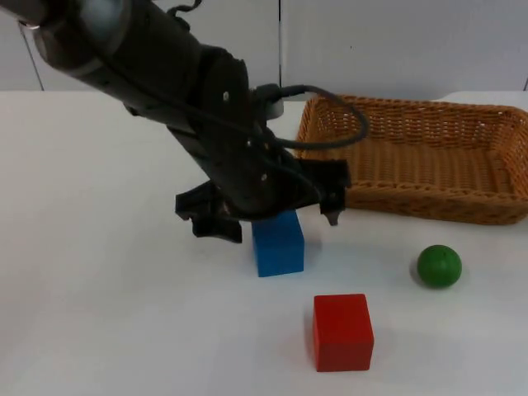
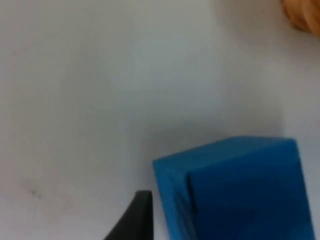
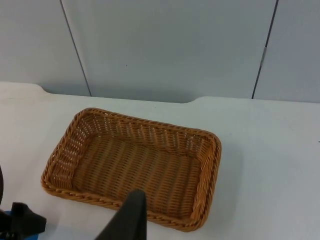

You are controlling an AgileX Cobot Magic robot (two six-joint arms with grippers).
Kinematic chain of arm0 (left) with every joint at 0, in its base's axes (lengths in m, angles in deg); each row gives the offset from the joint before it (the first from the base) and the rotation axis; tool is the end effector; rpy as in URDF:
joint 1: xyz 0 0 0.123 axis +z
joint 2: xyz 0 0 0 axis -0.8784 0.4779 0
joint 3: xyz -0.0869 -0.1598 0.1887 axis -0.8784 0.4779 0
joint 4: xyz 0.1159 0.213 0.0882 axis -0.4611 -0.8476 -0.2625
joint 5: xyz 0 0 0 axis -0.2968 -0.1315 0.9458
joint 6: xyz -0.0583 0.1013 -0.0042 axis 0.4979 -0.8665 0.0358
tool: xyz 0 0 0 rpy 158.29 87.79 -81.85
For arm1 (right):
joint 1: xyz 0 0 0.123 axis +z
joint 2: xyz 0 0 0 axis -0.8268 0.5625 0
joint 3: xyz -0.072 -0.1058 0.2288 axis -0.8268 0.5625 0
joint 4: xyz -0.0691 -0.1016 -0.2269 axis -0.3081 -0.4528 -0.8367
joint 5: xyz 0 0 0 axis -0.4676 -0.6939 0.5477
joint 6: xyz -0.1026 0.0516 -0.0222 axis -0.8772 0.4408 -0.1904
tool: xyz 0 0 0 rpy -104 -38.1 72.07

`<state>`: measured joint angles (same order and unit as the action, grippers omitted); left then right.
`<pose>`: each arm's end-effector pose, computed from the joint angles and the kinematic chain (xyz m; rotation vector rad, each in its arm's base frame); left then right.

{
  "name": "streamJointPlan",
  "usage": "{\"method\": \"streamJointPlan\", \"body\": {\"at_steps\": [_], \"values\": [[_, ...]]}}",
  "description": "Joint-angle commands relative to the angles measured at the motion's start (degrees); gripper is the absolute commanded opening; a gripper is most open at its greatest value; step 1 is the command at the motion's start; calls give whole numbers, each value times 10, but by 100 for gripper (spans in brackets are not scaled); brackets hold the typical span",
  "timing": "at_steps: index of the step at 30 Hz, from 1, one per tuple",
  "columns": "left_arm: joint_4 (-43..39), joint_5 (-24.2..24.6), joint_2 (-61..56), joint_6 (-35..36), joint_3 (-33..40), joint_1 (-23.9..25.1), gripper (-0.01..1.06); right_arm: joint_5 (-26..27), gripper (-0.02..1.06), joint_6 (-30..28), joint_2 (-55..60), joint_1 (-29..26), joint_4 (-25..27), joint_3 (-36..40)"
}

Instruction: Place all geometric objects except the red cube into the basket.

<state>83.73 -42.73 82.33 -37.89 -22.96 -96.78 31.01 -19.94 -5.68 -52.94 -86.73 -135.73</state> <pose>0.3389 -0.2441 0.0618 -0.0390 2.7252 -0.4377 0.1908 0.0139 0.3848 -0.0861 2.0483 0.0627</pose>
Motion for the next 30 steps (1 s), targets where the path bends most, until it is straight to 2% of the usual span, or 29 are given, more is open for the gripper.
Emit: {"method": "streamJointPlan", "body": {"at_steps": [1,8,11,13,14,15,17,18,25,30], "values": [[-6,7,4,14,-11,-3,105,1,105,-7,-1,-3,-4,-3],[-38,48,48,76,-50,-8,105,1,105,-18,-1,-3,-4,-3],[-47,63,60,85,-62,-8,101,1,105,-18,-1,-3,-4,-3],[-51,73,63,85,-65,-8,80,1,105,-20,-1,-3,-4,-3],[-51,76,63,85,-65,-8,60,1,105,-24,-1,-3,-4,-3],[-51,76,63,85,-65,-8,60,1,105,-24,-1,-3,-4,-3],[-51,80,58,85,-65,-8,8,1,105,-24,-1,-3,-4,-3],[-51,85,52,82,-65,-8,0,1,105,-24,-1,-3,-4,-3],[-86,87,-5,52,-65,-8,0,10,105,-21,-1,-3,-4,-3],[-124,54,-57,52,-73,-8,0,16,105,-22,-1,-3,3,-3]]}}
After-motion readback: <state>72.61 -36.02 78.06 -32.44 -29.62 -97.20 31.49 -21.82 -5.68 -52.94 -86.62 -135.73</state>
